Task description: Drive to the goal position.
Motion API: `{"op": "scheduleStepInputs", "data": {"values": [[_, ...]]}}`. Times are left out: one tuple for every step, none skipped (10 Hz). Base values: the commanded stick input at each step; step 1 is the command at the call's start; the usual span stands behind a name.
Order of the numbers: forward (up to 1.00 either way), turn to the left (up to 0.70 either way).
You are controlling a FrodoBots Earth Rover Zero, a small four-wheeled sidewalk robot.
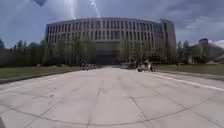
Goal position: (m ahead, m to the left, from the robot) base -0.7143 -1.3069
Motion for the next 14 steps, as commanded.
{"op": "scheduleStepInputs", "data": {"values": [[0.52,0.00],[0.70,0.00],[0.70,0.00],[0.70,0.00],[0.70,0.00],[0.70,0.00],[0.70,0.00],[0.70,0.00],[0.70,0.00],[0.70,0.00],[0.70,0.00],[0.70,0.00],[0.70,0.00],[0.70,0.00]]}}
